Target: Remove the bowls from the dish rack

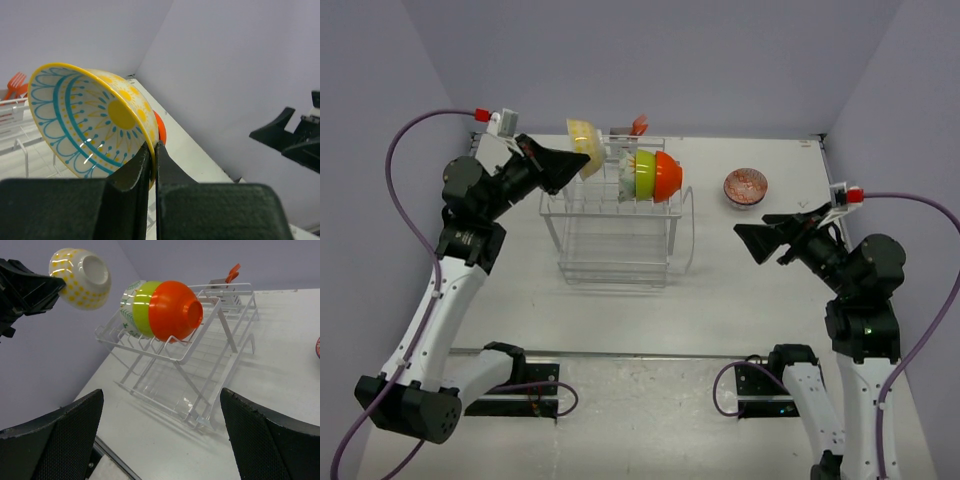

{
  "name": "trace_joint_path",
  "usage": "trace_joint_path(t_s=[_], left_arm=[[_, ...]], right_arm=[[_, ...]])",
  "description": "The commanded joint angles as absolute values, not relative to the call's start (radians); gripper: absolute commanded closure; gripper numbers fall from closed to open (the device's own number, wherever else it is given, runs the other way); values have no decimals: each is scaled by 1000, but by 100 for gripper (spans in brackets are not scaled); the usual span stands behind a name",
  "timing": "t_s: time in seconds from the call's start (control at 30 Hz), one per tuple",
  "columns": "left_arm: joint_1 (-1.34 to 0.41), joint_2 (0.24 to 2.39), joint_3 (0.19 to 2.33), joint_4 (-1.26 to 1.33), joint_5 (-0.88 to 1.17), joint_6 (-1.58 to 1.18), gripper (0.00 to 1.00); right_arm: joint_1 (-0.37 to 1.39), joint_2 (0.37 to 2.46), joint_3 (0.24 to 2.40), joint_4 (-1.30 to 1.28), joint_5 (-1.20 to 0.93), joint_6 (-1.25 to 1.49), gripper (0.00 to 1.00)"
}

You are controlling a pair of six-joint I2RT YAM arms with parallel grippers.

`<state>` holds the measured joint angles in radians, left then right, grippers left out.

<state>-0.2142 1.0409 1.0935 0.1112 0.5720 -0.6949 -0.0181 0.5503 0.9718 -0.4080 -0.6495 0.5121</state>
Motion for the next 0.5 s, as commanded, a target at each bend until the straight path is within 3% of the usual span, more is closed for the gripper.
trace_joint_path(t_s=[0.0, 0.17, 0.33, 0.47], left_arm=[[-228, 1038, 1230, 148, 676, -524, 100], [-475, 1089, 1469, -244, 576, -98, 100], [-733, 1175, 1653, -553, 428, 135, 100], [-1041, 1290, 1736, -715, 138, 288, 100]], right_arm=[[-17, 604, 1044, -403, -643, 506, 1], [-17, 690, 1202, -514, -569, 508, 1], [-17, 738, 1417, -687, -450, 479, 1], [-17, 770, 1549, -830, -385, 408, 1]])
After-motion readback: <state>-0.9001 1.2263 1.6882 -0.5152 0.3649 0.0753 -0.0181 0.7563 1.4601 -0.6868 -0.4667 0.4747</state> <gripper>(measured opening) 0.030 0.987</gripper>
